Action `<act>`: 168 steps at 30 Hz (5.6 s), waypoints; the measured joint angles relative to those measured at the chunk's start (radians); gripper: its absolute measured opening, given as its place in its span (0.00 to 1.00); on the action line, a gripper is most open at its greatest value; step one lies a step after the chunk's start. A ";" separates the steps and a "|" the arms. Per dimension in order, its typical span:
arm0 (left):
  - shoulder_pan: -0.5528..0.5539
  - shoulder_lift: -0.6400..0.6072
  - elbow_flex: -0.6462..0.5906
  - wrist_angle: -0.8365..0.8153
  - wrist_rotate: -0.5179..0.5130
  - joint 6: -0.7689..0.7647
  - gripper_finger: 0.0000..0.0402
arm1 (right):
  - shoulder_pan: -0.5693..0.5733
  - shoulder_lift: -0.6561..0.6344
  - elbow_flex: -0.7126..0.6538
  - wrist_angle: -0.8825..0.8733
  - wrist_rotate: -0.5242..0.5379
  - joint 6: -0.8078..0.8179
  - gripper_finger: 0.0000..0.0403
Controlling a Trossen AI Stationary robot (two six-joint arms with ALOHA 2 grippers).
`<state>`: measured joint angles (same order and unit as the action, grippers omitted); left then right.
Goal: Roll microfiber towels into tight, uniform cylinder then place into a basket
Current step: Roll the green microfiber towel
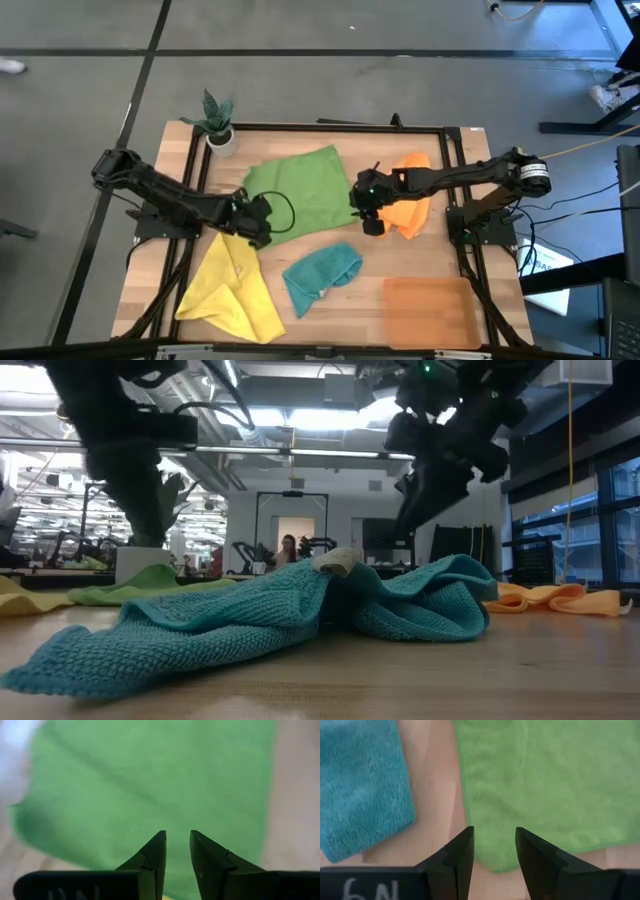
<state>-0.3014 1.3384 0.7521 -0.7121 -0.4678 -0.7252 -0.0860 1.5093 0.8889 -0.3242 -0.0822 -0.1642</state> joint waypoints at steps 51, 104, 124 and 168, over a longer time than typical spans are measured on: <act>-0.259 0.136 -0.026 0.043 0.084 -0.027 0.20 | 0.002 0.002 -0.048 0.073 -0.001 -0.081 0.36; -0.192 0.048 -0.094 0.049 0.010 0.004 0.00 | 0.002 0.002 -0.048 0.082 0.000 -0.079 0.36; 0.290 0.078 0.018 0.556 0.135 0.868 0.00 | 0.000 -0.162 -0.046 -0.025 0.062 -0.021 0.36; 0.408 0.544 0.400 0.981 0.384 1.330 0.00 | 0.000 -0.251 -0.048 -0.120 0.065 0.028 0.36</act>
<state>0.1062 1.8820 1.1517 0.2686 -0.0841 0.6044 -0.0864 1.2583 0.8413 -0.4446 -0.0176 -0.1357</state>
